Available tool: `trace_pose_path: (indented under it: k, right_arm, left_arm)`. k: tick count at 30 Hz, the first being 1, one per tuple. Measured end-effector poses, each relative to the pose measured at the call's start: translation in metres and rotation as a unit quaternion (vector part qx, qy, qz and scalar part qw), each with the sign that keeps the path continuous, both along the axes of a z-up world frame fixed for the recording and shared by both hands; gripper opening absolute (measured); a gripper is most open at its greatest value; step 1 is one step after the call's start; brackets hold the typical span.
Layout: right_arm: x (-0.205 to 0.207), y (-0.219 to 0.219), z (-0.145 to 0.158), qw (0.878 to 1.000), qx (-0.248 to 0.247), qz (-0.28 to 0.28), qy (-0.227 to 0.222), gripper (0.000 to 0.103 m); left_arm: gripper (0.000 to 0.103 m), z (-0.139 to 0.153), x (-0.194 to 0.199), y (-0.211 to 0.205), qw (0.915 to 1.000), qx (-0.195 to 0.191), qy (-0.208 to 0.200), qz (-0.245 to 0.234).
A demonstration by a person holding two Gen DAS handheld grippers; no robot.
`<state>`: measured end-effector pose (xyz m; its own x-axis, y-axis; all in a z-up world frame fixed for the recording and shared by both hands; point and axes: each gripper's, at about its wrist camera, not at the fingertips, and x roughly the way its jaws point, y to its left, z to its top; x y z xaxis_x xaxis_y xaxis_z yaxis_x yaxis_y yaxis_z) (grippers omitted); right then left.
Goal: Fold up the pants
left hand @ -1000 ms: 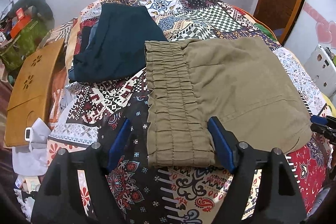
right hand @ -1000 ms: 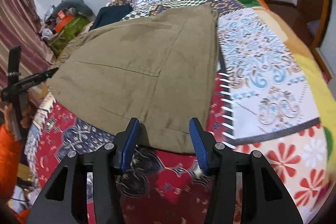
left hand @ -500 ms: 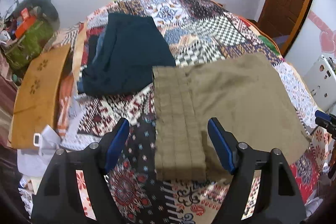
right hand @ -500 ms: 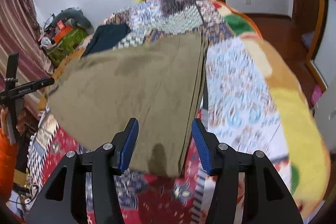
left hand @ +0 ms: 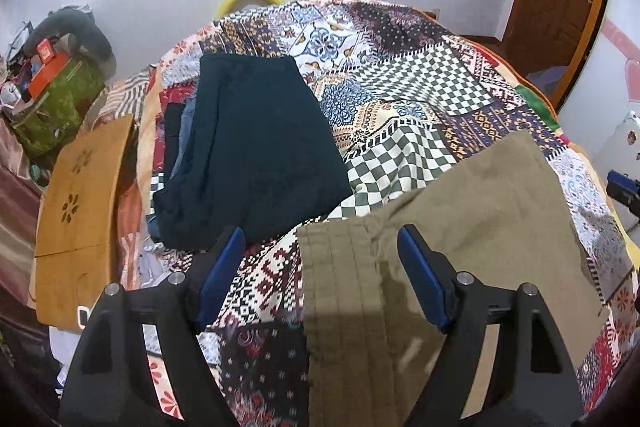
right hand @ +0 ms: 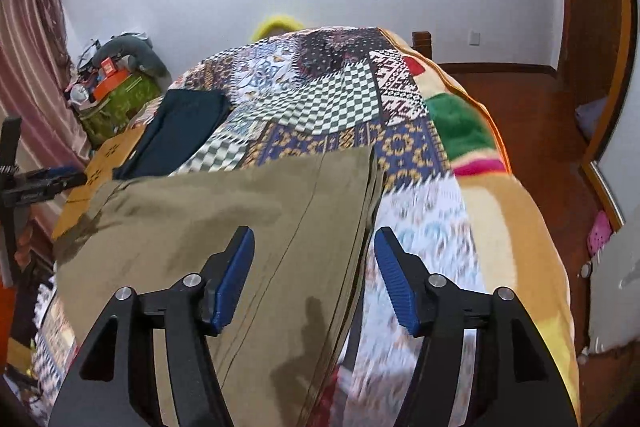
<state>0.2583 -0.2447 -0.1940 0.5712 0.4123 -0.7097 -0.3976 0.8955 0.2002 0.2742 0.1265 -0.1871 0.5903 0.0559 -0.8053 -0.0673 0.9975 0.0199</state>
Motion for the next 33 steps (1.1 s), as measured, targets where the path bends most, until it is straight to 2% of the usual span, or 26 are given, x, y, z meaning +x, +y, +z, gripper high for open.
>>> trace_pose_path:
  k: [8, 14, 20, 22, 24, 27, 33]
  right_arm:
    - [0.073, 0.006, -0.024, 1.0, -0.007, 0.001, 0.022, 0.059]
    - [0.131, 0.01, -0.055, 0.998, -0.005, -0.012, 0.065, 0.058]
    - [0.158, 0.025, -0.089, 0.994, -0.038, 0.005, 0.1, 0.035]
    - [0.157, 0.028, -0.094, 0.994, -0.065, 0.001, 0.088, 0.018]
    - [0.157, 0.026, -0.093, 0.994, -0.068, 0.0, 0.088, 0.015]
    - [0.157, 0.021, -0.094, 0.994, -0.066, 0.0, 0.089, 0.011]
    - [0.154, 0.028, -0.1, 0.992, -0.106, -0.005, 0.074, 0.009]
  left_arm:
    - [0.078, -0.034, 0.029, 0.004, 0.9992, 0.009, 0.039, 0.002]
    - [0.083, -0.049, 0.028, 0.006, 0.9994, 0.006, 0.034, 0.01]
    - [0.083, -0.054, 0.028, 0.006, 0.9994, -0.008, 0.033, -0.003]
    - [0.077, -0.057, 0.028, 0.008, 0.9993, -0.017, 0.032, -0.005]
    - [0.071, -0.059, 0.028, 0.011, 0.9989, -0.035, 0.031, -0.001]
    - [0.067, -0.061, 0.028, 0.02, 0.9976, -0.062, 0.025, 0.016]
    - [0.066, -0.068, 0.023, 0.036, 0.9902, -0.115, 0.021, 0.076]
